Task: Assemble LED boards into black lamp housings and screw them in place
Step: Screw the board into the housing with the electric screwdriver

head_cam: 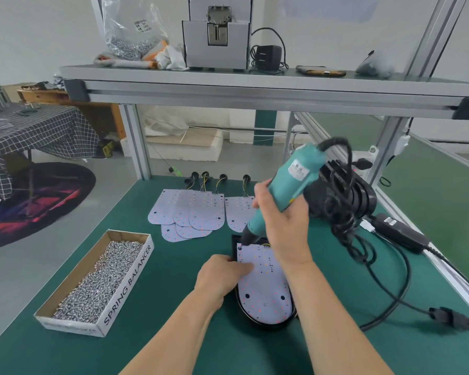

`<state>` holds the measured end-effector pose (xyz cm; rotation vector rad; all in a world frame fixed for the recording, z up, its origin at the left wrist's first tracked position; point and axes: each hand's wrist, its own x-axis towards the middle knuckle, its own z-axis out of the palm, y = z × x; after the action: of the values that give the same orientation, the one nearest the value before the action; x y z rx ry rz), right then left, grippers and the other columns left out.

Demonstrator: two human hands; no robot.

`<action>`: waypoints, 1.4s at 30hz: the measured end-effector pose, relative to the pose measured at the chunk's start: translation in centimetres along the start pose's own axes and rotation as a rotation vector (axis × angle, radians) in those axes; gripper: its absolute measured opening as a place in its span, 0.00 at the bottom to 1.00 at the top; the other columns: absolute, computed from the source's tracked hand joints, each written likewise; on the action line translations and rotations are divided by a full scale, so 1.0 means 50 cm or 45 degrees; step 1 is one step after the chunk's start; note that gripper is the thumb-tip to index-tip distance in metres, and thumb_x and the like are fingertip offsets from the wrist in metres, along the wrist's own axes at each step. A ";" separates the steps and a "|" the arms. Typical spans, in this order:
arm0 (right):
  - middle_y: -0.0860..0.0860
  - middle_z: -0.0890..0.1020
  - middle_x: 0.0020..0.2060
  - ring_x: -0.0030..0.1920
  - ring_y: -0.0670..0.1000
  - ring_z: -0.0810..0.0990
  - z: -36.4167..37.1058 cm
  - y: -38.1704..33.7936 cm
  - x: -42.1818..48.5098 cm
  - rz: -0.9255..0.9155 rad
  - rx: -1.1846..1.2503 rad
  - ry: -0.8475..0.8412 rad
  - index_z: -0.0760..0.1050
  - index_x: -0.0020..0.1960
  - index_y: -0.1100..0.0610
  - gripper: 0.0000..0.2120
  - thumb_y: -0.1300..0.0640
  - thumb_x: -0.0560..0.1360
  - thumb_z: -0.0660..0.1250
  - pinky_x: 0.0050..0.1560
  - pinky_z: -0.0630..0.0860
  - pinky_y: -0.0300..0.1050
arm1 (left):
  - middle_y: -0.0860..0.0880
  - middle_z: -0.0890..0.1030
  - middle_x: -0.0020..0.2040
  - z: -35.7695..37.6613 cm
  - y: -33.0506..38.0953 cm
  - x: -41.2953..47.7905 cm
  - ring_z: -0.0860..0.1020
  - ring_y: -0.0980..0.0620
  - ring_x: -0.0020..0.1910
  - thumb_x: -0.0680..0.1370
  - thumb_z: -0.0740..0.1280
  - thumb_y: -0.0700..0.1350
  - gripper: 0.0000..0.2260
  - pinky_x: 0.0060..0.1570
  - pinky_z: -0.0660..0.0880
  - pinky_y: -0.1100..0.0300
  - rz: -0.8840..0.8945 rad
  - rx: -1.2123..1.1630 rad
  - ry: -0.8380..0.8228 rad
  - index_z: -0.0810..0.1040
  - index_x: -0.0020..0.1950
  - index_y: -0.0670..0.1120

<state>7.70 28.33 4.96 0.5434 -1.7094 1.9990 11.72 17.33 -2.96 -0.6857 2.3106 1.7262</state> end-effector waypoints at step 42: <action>0.59 0.72 0.62 0.51 0.60 0.73 -0.569 0.079 -0.068 0.858 -1.298 0.738 0.66 0.67 0.61 0.29 0.56 0.72 0.75 0.49 0.70 0.52 | 0.43 0.87 0.40 0.000 -0.025 0.046 0.86 0.43 0.39 0.74 0.75 0.38 0.05 0.44 0.80 0.54 0.023 -0.147 -0.067 0.84 0.47 0.37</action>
<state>8.06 55.67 -4.54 -0.9478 -2.2985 1.1025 10.30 16.49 -4.97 -0.6326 2.2036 1.8745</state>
